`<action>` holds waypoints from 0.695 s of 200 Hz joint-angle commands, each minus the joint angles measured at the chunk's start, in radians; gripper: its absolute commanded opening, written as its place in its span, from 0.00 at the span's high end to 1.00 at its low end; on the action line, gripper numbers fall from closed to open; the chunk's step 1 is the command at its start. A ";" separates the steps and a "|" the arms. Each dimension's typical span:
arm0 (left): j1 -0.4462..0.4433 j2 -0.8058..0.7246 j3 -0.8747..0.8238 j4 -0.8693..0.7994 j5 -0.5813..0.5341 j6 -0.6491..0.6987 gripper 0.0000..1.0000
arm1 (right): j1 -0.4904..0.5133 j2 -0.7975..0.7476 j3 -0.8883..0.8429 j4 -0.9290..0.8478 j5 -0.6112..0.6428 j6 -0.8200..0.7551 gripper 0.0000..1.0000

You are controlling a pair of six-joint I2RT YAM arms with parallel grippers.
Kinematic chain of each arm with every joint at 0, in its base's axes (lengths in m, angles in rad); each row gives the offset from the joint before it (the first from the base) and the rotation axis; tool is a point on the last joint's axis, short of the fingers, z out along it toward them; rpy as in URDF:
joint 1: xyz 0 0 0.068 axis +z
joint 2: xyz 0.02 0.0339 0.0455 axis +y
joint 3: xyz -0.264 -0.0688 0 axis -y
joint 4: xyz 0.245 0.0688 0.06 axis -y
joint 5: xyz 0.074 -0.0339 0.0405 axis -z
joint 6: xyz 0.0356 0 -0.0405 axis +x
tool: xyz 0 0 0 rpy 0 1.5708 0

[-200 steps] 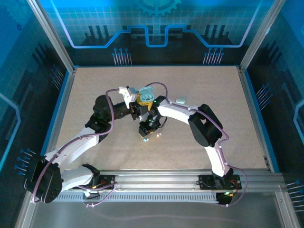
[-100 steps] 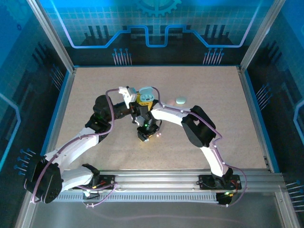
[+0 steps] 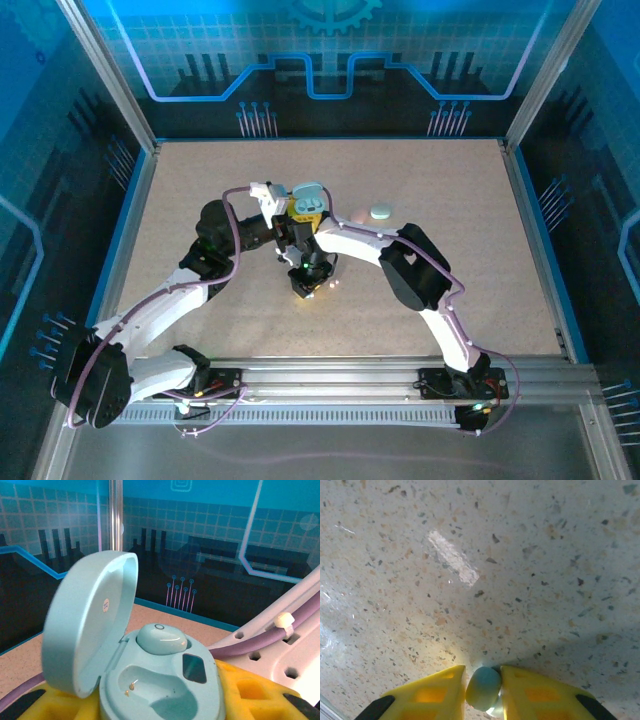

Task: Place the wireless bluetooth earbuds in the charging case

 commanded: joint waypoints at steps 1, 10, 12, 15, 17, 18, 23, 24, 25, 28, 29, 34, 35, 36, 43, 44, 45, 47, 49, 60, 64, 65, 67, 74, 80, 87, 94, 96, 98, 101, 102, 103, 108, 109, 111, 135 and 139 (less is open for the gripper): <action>0.005 -0.009 0.028 0.015 0.006 0.005 0.66 | 0.020 0.041 0.022 -0.016 0.014 0.022 0.76; 0.005 -0.011 0.028 0.016 0.005 0.005 0.66 | 0.020 0.039 0.022 -0.014 0.014 0.028 0.77; 0.006 -0.011 0.028 0.015 0.005 0.005 0.66 | 0.021 0.038 0.022 -0.013 0.015 0.028 0.78; 0.005 -0.012 0.029 0.016 0.004 0.005 0.66 | 0.019 0.037 0.021 -0.012 0.015 0.030 0.78; 0.005 -0.012 0.027 0.016 0.005 0.005 0.66 | 0.018 0.035 0.020 -0.011 0.014 0.032 0.78; 0.005 -0.011 0.027 0.015 0.004 0.005 0.66 | 0.018 0.035 0.020 -0.010 0.014 0.032 0.78; 0.005 -0.013 0.026 0.016 0.004 0.005 0.66 | 0.017 0.031 0.016 -0.005 0.008 0.037 0.79; 0.005 -0.013 0.026 0.015 0.003 0.005 0.66 | 0.016 0.030 0.015 -0.004 0.006 0.037 0.79; 0.005 -0.013 0.027 0.015 0.003 0.004 0.66 | 0.016 0.029 0.014 -0.003 0.005 0.038 0.80; 0.005 -0.012 0.026 0.015 0.002 0.005 0.66 | 0.013 0.024 0.009 0.002 -0.002 0.040 0.80; 0.005 -0.012 0.027 0.015 0.002 0.005 0.66 | 0.013 0.023 0.008 0.003 -0.005 0.042 0.80; 0.005 -0.012 0.028 0.016 0.003 0.004 0.66 | 0.007 0.013 -0.003 0.015 -0.016 0.048 0.81; 0.006 -0.013 0.028 0.016 0.003 0.004 0.66 | 0.006 0.011 -0.007 0.018 -0.019 0.050 0.81; 0.005 -0.012 0.028 0.016 0.003 0.004 0.66 | 0.004 0.009 -0.009 0.020 -0.022 0.052 0.81; 0.005 -0.013 0.029 0.015 0.003 0.006 0.66 | -0.007 -0.009 -0.027 0.039 -0.038 0.064 0.81; 0.005 -0.014 0.029 0.015 0.003 0.005 0.66 | -0.009 -0.011 -0.029 0.041 -0.041 0.066 0.81; 0.005 -0.013 0.029 0.015 0.003 0.006 0.66 | -0.012 -0.014 -0.032 0.043 -0.044 0.068 0.81; 0.005 -0.014 0.029 0.015 0.003 0.005 0.66 | -0.014 -0.019 -0.038 0.048 -0.051 0.071 0.81; 0.005 -0.015 0.029 0.015 0.002 0.005 0.66 | -0.018 -0.026 -0.043 0.054 -0.059 0.074 0.81; 0.005 -0.014 0.028 0.014 0.001 0.007 0.66 | -0.042 -0.064 -0.082 0.092 -0.105 0.093 0.81; 0.005 -0.013 0.029 0.014 0.001 0.006 0.66 | -0.052 -0.080 -0.097 0.107 -0.121 0.102 0.81; 0.006 -0.013 0.029 0.014 0.001 0.006 0.66 | -0.055 -0.084 -0.100 0.111 -0.125 0.104 0.81; 0.005 -0.013 0.028 0.014 0.001 0.006 0.66 | -0.060 -0.093 -0.109 0.120 -0.134 0.110 0.81; 0.005 -0.012 0.029 0.015 0.001 0.006 0.66 | -0.081 -0.123 -0.142 0.154 -0.171 0.127 0.81; 0.004 -0.011 0.028 0.016 0.000 0.006 0.66 | -0.102 -0.148 -0.170 0.186 -0.212 0.143 0.81; 0.006 -0.010 0.029 0.018 0.000 0.005 0.66 | -0.129 -0.176 -0.204 0.223 -0.267 0.164 0.81; 0.005 -0.009 0.028 0.021 -0.002 0.004 0.66 | -0.153 -0.206 -0.240 0.264 -0.322 0.185 0.81; 0.005 -0.008 0.028 0.021 -0.002 0.003 0.66 | -0.160 -0.214 -0.249 0.278 -0.337 0.189 0.81; 0.006 -0.007 0.029 0.021 -0.002 0.004 0.66 | -0.168 -0.223 -0.262 0.291 -0.357 0.196 0.81; 0.005 -0.007 0.030 0.021 -0.002 0.004 0.66 | -0.181 -0.237 -0.278 0.312 -0.382 0.206 0.81; 0.005 -0.007 0.030 0.021 -0.002 0.003 0.66 | -0.184 -0.240 -0.283 0.318 -0.392 0.210 0.81; 0.005 -0.007 0.030 0.022 -0.002 0.003 0.66 | -0.188 -0.245 -0.289 0.326 -0.399 0.213 0.81; 0.005 -0.006 0.030 0.022 -0.002 0.002 0.66 | -0.208 -0.266 -0.314 0.361 -0.439 0.229 0.81; 0.005 -0.005 0.030 0.023 -0.003 0.003 0.66 | -0.212 -0.271 -0.321 0.368 -0.448 0.234 0.81; 0.005 -0.005 0.029 0.022 -0.004 0.004 0.66 | -0.220 -0.279 -0.331 0.382 -0.463 0.242 0.81; 0.006 -0.004 0.030 0.025 -0.008 0.004 0.66 | -0.304 -0.367 -0.428 0.513 -0.617 0.314 0.81; 0.005 -0.003 0.030 0.025 -0.010 0.005 0.66 | -0.315 -0.380 -0.441 0.528 -0.635 0.323 0.81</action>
